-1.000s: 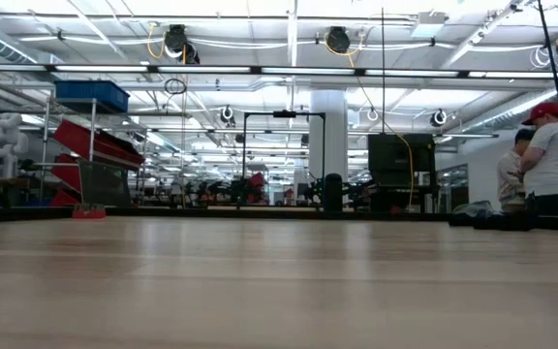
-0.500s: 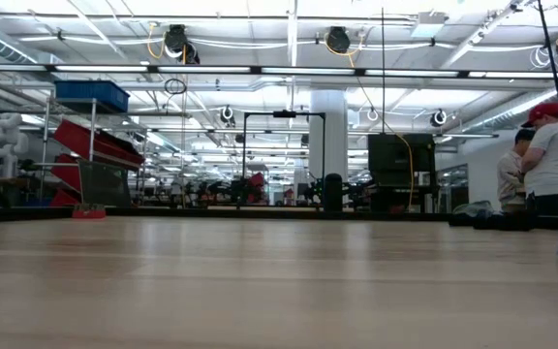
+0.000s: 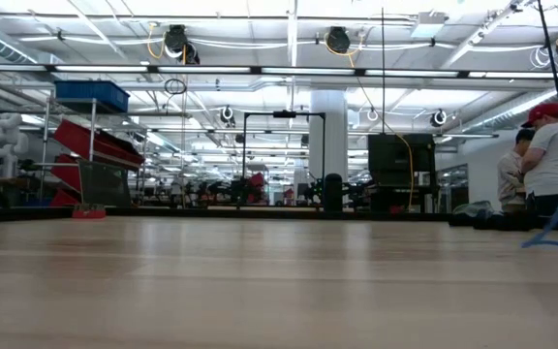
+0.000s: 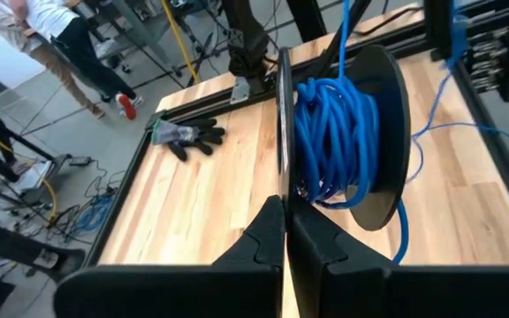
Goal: Coil cords
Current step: Coil the blue wire onto a spool
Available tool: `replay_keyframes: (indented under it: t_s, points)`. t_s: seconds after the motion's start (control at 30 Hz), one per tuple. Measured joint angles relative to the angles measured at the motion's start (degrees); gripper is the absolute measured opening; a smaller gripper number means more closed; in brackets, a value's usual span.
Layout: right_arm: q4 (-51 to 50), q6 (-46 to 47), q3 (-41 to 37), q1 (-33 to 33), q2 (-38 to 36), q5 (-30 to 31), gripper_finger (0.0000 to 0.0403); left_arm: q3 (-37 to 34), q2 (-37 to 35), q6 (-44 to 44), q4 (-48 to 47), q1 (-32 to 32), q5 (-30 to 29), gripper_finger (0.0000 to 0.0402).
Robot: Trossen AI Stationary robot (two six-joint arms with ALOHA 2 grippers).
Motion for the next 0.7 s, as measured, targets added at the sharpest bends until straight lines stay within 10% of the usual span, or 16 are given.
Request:
replay_keyframes:
  t_s: [0.7]
  points:
    - [-9.59, 5.22, 8.90, -12.70, 3.39, -20.22, 0.0000, 0.02, 1.50, 4.10, 6.83, 3.03, -2.52, 0.0006]
